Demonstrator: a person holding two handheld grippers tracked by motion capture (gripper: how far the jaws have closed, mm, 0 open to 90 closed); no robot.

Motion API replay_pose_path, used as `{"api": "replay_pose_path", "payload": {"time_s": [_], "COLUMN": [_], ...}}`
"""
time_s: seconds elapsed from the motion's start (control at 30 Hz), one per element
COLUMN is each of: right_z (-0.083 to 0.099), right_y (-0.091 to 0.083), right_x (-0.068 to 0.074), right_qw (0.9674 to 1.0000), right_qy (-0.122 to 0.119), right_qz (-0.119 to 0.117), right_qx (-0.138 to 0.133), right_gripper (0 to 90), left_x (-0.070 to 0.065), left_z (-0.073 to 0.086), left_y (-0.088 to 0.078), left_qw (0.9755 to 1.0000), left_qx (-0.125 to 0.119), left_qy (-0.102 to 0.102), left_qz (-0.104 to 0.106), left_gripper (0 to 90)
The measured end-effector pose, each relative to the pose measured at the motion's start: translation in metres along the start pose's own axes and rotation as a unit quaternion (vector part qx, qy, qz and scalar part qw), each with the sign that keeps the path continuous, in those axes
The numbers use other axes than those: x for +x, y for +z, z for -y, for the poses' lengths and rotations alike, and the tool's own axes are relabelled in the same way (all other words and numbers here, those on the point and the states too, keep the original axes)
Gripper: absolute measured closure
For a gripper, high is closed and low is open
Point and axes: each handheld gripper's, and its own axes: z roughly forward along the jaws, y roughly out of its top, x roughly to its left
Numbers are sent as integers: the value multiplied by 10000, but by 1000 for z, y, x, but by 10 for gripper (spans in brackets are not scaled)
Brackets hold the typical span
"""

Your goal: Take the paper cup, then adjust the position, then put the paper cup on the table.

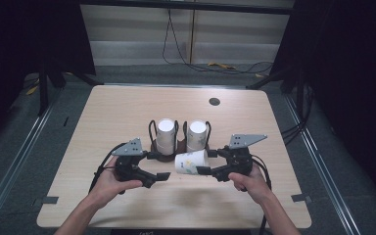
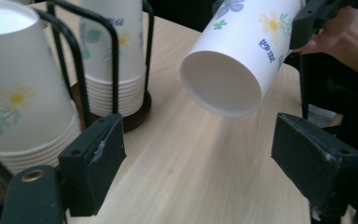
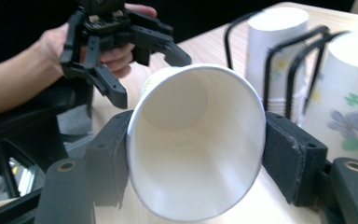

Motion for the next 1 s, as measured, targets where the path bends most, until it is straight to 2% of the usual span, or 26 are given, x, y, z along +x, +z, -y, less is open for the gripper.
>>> {"api": "replay_pose_path", "payload": {"time_s": [0.13, 0.23, 0.33, 0.43, 0.53, 0.6, 0.8, 1.0], "right_z": [2, 4, 6, 7, 5, 4, 3, 0], "right_y": [-6, -10, -14, -19, -23, -27, -37, -42], "right_x": [-3, -6, -11, -15, -18, -21, -27, -37], "right_qw": [9997, 9989, 9980, 9963, 9934, 9910, 9843, 9748], "right_qy": [82, 181, 333, 413, 514, 584, 768, 923], "right_qz": [209, 409, 519, 683, 932, 1099, 1481, 1853], "right_qx": [69, 147, 163, 308, 432, 500, 574, 830], "right_gripper": [304, 305, 306, 309, 312, 312, 314, 315], "left_x": [7, 13, 18, 21, 23, 24, 26, 27], "left_z": [7, 12, 15, 18, 20, 21, 21, 22], "left_y": [-4, -7, -10, -12, -12, -12, -13, -14], "left_qw": [9999, 9992, 9984, 9975, 9961, 9956, 9955, 9952], "left_qx": [14, 22, -28, -14, 19, 43, 28, 85], "left_qy": [-60, -121, -264, -294, -400, -386, -408, -390], "left_qz": [-105, -392, -497, -649, -784, -848, -849, -897], "left_gripper": [165, 164, 162, 163, 162, 161, 161, 161]}}
